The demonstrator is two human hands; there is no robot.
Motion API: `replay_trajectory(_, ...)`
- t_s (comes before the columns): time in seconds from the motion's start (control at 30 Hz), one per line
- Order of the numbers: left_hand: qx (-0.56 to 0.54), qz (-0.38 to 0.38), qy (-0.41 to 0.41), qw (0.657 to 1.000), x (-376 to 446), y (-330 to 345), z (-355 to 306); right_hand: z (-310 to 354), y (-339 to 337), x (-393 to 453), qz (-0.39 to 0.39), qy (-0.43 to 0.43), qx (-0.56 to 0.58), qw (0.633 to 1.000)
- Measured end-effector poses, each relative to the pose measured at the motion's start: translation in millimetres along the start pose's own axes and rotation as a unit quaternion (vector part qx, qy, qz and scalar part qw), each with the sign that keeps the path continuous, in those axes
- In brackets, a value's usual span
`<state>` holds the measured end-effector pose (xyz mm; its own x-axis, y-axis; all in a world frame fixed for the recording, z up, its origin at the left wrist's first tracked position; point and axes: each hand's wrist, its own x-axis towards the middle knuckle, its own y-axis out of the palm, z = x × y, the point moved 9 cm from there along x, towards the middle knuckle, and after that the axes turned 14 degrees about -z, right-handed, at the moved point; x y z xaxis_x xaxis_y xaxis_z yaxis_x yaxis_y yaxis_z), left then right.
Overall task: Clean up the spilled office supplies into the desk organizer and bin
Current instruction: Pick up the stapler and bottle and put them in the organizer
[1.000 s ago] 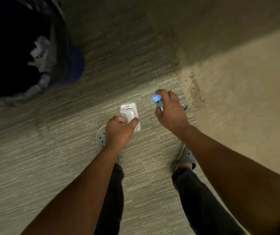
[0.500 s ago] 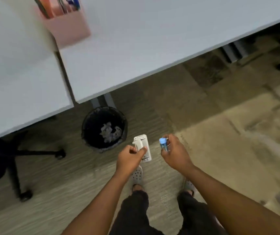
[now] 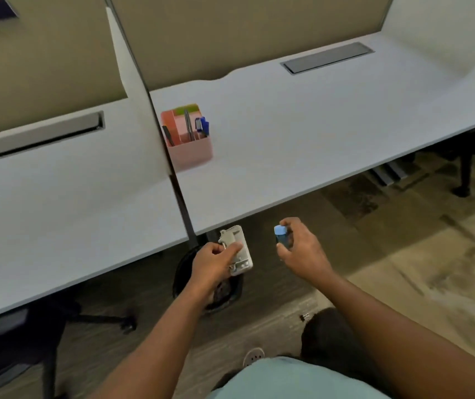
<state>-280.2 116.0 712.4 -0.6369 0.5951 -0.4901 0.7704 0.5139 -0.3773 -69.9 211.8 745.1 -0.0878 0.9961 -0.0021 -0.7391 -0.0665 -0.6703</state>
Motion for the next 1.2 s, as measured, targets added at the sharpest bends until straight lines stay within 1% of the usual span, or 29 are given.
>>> replay_trajectory(0.13,-0.045,0.005,-0.002,0.999,18,-5,-34,22,2,27,0.001,-0.014,0.013,1.000)
replay_trajectory(0.3,-0.069,-0.027,0.020,0.997,50,-11,-73,51,16,83,0.015,-0.037,0.033,0.999)
replay_trajectory(0.37,-0.062,-0.040,0.029,0.997,68,-12,-86,65,27,109,0.017,-0.054,0.044,0.997)
replay_trajectory(0.47,-0.048,-0.074,0.049,0.995,101,-16,-111,86,47,153,0.024,-0.082,0.056,0.995)
replay_trajectory(0.53,-0.030,-0.108,0.058,0.992,123,-21,-128,99,59,183,0.033,-0.085,0.065,0.994)
replay_trajectory(0.67,0.004,-0.161,0.050,0.986,165,-30,-152,130,77,247,0.036,-0.086,0.098,0.991)
replay_trajectory(0.8,0.017,-0.200,0.031,0.979,200,-36,-171,183,101,320,0.037,-0.115,0.138,0.983)
replay_trajectory(0.97,0.013,-0.234,0.010,0.972,232,-38,-198,267,155,399,0.063,-0.170,0.166,0.969)
replay_trajectory(1.07,0.020,-0.246,0.002,0.969,249,-41,-212,300,202,430,0.105,-0.198,0.139,0.965)
replay_trajectory(1.2,0.028,-0.258,-0.014,0.966,259,-47,-214,318,263,449,0.174,-0.237,0.075,0.953)
